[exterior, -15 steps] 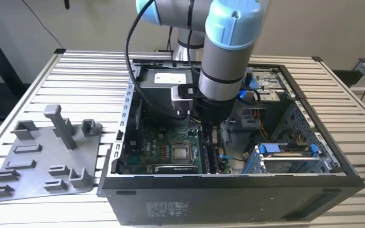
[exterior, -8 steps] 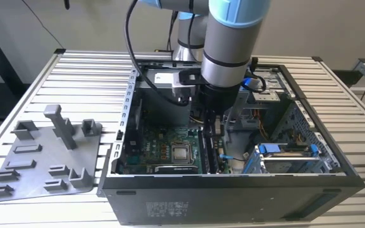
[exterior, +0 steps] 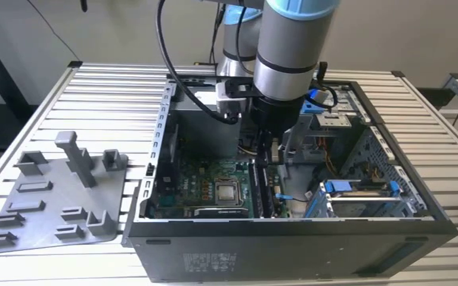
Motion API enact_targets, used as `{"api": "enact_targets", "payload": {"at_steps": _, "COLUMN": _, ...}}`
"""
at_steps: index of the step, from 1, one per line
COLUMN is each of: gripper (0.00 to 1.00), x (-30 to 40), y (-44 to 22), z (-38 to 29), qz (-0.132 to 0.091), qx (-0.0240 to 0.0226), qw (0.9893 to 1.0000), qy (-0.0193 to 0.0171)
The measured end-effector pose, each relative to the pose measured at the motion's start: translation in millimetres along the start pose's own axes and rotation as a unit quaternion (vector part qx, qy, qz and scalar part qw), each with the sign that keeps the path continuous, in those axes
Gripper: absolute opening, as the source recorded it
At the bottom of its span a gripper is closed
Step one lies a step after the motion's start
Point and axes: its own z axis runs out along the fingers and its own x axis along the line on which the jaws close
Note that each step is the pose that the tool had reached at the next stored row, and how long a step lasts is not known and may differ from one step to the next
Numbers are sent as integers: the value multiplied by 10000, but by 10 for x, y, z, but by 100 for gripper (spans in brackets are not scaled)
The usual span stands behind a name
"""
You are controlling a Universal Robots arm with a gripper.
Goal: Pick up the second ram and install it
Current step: 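Press down the second ram until it locks into place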
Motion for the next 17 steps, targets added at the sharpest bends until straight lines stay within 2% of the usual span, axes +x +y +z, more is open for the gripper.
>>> {"api": "enact_targets", "payload": {"at_steps": 17, "gripper": 11, "x": 0, "y": 0, "z": -1, "qz": 0, "qx": 0, "qw": 10000, "qy": 0}}
